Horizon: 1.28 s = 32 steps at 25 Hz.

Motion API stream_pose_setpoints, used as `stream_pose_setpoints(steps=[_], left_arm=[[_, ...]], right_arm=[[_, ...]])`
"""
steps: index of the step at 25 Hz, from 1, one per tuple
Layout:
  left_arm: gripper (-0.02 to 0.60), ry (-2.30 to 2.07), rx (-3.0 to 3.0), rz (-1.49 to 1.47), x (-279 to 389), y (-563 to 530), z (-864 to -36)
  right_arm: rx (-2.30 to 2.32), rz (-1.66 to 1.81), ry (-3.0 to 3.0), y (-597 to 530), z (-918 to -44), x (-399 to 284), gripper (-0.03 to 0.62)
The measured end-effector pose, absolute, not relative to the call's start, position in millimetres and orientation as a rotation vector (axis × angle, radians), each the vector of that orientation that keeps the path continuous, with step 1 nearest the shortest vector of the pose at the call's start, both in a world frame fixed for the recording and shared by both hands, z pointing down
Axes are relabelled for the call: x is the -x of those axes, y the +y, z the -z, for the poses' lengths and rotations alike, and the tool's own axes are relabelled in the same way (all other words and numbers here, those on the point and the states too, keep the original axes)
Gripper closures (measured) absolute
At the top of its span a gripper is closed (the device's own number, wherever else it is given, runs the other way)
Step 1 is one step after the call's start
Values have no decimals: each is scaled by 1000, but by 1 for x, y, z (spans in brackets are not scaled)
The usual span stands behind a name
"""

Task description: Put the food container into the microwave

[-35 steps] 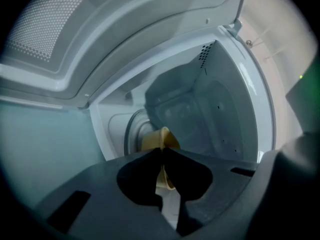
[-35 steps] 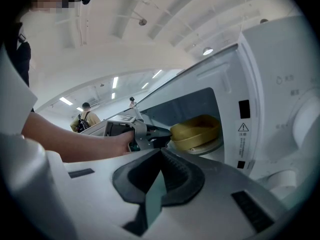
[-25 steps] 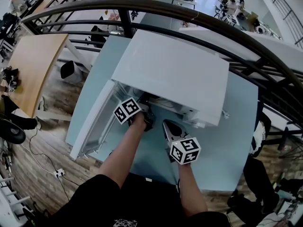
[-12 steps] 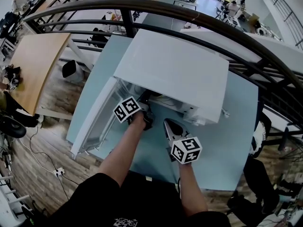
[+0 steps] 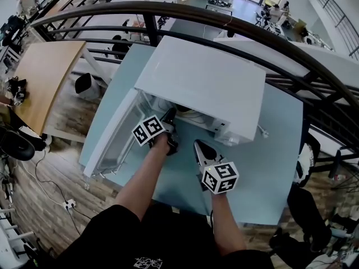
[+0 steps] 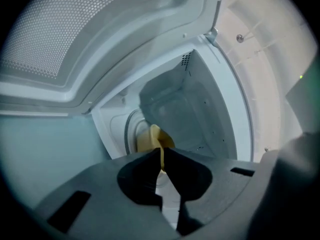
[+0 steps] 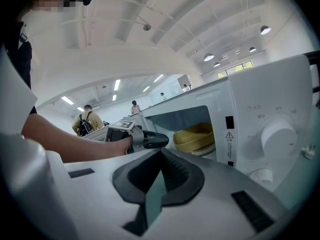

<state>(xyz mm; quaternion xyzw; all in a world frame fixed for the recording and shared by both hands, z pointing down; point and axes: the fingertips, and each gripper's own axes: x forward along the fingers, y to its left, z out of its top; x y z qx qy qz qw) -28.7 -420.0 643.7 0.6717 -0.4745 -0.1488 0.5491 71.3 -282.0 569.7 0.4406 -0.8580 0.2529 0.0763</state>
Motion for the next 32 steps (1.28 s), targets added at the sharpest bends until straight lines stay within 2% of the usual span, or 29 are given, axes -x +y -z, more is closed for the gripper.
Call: stream_pose_setpoints(steps=[6,32], left_arm=[[574,-1133,-1653,321,31,-405,-626],[574,-1326,-1974,178,24,-256,-545]], right_arm=[[-1320,-741,-2585,-273,-555,-75,588],[-1323,-640,-2723,-185,-496,-149,589]])
